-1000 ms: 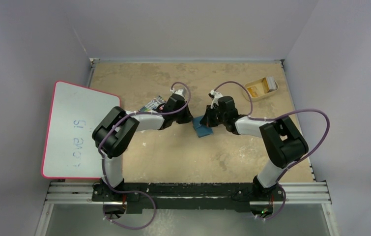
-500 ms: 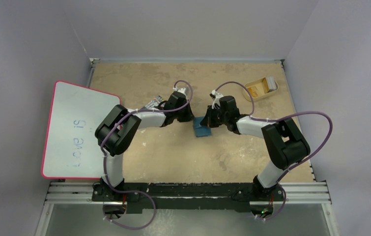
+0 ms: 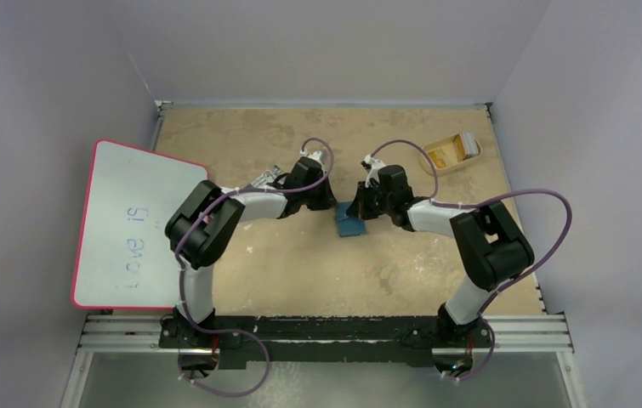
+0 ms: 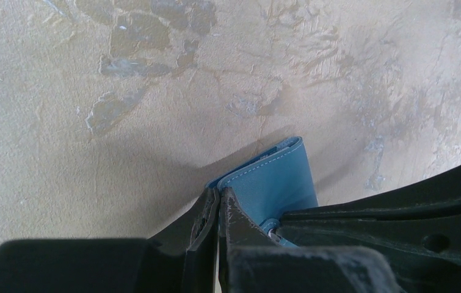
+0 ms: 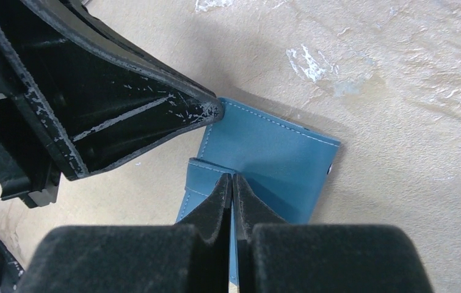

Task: Put the credit cards into the card holder
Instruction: Close the card holder at the center of the board.

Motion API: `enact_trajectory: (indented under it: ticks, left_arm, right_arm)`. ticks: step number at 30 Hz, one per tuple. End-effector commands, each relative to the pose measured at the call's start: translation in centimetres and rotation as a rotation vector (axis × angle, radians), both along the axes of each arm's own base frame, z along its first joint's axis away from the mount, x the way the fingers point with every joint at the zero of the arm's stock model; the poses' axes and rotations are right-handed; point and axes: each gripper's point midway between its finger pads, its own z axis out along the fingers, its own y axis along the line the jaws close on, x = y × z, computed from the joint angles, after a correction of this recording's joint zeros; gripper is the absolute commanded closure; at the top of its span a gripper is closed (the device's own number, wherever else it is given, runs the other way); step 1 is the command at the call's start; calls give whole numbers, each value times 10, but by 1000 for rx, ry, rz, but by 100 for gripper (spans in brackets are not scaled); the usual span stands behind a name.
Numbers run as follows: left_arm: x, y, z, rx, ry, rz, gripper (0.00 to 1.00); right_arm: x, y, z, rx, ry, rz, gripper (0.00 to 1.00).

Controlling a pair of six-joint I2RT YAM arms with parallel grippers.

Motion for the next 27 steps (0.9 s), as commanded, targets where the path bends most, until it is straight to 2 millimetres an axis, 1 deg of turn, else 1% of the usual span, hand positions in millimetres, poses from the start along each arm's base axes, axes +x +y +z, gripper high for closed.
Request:
enact_trajectory:
  ticks: [1, 5, 10, 14, 17, 18, 20, 21, 23, 25, 27]
  left_arm:
    - [9, 2, -2, 25, -22, -7, 100]
    - [9, 1, -1, 23, -23, -7, 100]
    - [10, 3, -1, 31, -26, -1, 100]
    - [11, 3, -1, 40, -23, 0, 100]
    - [14, 6, 4, 53, -34, 15, 100]
    - [14, 7, 8, 53, -37, 21, 98]
    - [17, 8, 23, 38, -59, 36, 87]
    - [18, 8, 32, 32, -71, 44, 83]
    - [18, 9, 49, 11, -97, 55, 81]
    - [13, 10, 63, -17, -102, 61, 81]
    - [5, 7, 69, -44, -94, 53, 81]
  right_arm:
    - [6, -7, -8, -54, -15, -8, 100]
    - [5, -9, -10, -65, -11, -10, 100]
    - [1, -12, -1, -53, -39, -15, 100]
    - [-2, -12, -4, -57, -34, -9, 100]
    - [-4, -13, -9, -61, -22, -7, 100]
    - [-4, -13, -10, -63, -19, -9, 100]
    - [-4, -14, -11, -66, -17, -11, 100]
    - [-4, -14, -11, -68, -17, -13, 100]
    - [-4, -14, -10, -67, -19, -15, 100]
    - [-4, -15, -10, -68, -18, -18, 100]
    - [-4, -15, -11, -69, -17, -20, 100]
